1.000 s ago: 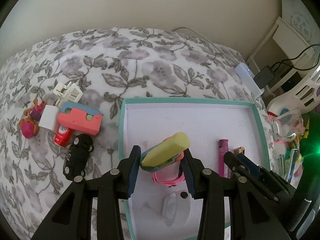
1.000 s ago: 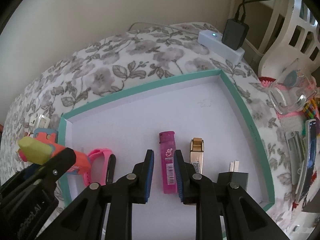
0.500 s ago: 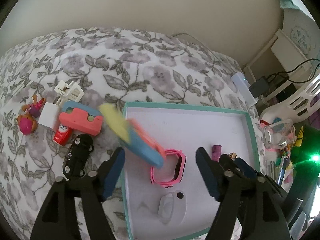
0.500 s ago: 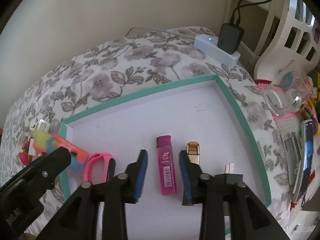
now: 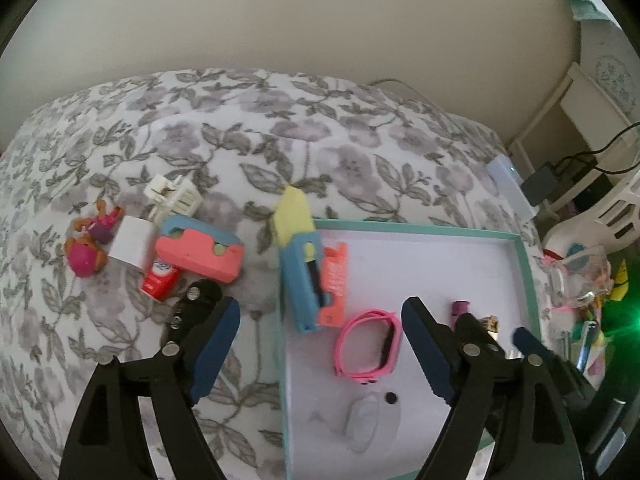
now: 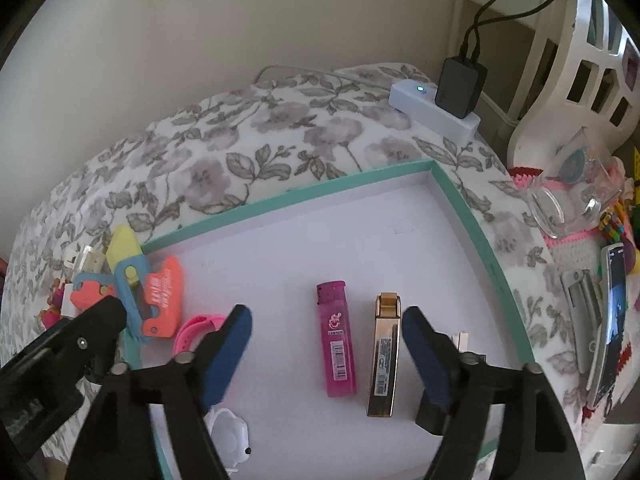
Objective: Organize rigid objects
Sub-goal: 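Withdraw both open tools from the tray toward the object pile, then grasp pink doll figure with left tool while right tool grasps black toy car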
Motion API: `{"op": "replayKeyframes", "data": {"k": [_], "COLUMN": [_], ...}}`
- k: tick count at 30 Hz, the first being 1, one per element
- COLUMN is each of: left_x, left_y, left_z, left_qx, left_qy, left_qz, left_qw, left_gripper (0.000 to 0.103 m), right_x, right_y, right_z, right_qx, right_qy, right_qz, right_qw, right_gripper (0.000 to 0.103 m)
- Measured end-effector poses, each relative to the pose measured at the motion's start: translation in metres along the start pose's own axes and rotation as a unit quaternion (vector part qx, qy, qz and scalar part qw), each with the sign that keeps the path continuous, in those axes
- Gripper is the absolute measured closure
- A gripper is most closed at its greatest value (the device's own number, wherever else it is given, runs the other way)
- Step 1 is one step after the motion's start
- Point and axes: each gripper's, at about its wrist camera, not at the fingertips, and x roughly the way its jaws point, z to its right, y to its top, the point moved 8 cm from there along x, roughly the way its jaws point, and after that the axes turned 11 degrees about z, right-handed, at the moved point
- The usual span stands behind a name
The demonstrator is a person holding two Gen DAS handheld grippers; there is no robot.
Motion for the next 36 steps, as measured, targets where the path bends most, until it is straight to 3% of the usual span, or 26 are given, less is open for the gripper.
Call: {"op": "replayKeyframes", "data": {"k": [2,5,8,18,26,29,36], "left_x": [0.001,0.002,0.001,-0.013,-0.037,-0.046,-0.053], "left_y": [0.000,0.001,0.003,0.015,0.020,0.022,0.022], "left_z": [-0.006,-0.014,-0.027,-0.102,-0.182,-0.203,-0.228], "left_qx": [-0.003,-0.010,-0.023,-0.102,-0.179,-0.191,-0.190], "left_qy": [0.010,0.024,0.038,0.106,0.172,0.186,0.203], "left_qz": [0.001,0.003,0.006,0.028,0.054,0.059,0.048], "left_qw": [0.9999,0.9997,0.9990,0.9887,0.9673,0.9620,0.9593], "left_gripper": [0.008,0.008,0.008,0.002,0.002,0.002,0.002], "right_x": [0.000,0.002,0.002,-0.002,-0.025,-0.033,-0.044], "right_y": [0.000,0.000,-0.001,-0.001,0.004,0.008,0.004], "right_z": [-0.001,-0.002,-0.004,-0.039,-0.087,-0.102,-0.145], "right_qx": [-0.003,-0.010,-0.016,-0.050,-0.059,-0.052,-0.083], "right_qy": [0.001,-0.002,-0.003,0.023,0.093,0.120,0.158], "right_qz": [0.002,0.002,0.005,0.016,0.048,0.058,0.060], "right_qw": [1.000,1.000,1.000,0.998,0.993,0.990,0.982], "right_gripper": [0.014,0.003,0.000,0.000,0.000,0.000,0.001]}}
